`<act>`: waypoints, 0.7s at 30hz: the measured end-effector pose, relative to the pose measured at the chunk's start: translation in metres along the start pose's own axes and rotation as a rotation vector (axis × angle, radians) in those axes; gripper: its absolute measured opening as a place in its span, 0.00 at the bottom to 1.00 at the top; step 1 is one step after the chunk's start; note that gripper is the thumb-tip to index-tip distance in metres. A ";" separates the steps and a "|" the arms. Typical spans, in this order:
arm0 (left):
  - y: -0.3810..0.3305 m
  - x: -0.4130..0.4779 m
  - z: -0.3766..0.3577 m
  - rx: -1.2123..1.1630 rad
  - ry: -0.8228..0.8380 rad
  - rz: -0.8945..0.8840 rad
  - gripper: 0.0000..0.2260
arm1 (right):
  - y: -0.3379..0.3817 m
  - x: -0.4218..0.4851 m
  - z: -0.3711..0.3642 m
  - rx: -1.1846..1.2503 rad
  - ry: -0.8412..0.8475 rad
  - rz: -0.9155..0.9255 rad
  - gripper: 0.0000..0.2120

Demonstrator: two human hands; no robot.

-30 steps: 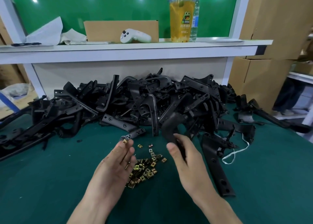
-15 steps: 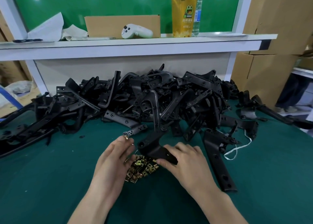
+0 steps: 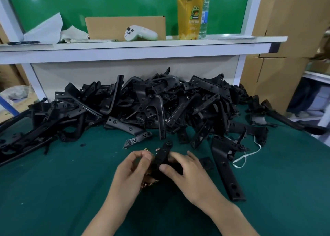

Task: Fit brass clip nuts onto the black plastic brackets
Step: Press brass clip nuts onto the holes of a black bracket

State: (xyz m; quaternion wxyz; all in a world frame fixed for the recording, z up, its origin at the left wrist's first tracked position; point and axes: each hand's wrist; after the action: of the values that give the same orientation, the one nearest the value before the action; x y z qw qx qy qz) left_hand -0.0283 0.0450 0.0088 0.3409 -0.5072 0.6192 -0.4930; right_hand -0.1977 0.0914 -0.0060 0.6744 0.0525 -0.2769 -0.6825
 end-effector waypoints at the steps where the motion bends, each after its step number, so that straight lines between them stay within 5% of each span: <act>1: -0.002 0.003 0.002 -0.075 -0.036 0.012 0.06 | -0.003 0.000 0.001 0.046 0.009 -0.016 0.32; 9: -0.006 0.016 0.024 -0.657 -0.230 0.279 0.02 | -0.008 0.001 -0.001 0.021 -0.031 -0.098 0.30; 21: -0.007 0.009 0.018 -0.589 -0.083 0.184 0.12 | -0.015 0.002 -0.001 0.092 -0.096 -0.208 0.35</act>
State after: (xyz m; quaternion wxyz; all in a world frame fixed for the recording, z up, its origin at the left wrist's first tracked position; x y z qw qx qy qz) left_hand -0.0118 0.0314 0.0116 0.2475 -0.5458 0.7643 -0.2381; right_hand -0.2105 0.0881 -0.0126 0.5828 0.0793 -0.3329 -0.7370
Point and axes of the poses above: each hand's wrist, its own x-axis towards the middle knuckle, its own z-axis out of the back of the hand, y = z × x, and after that the axes turned 14 degrees about -x, right-handed
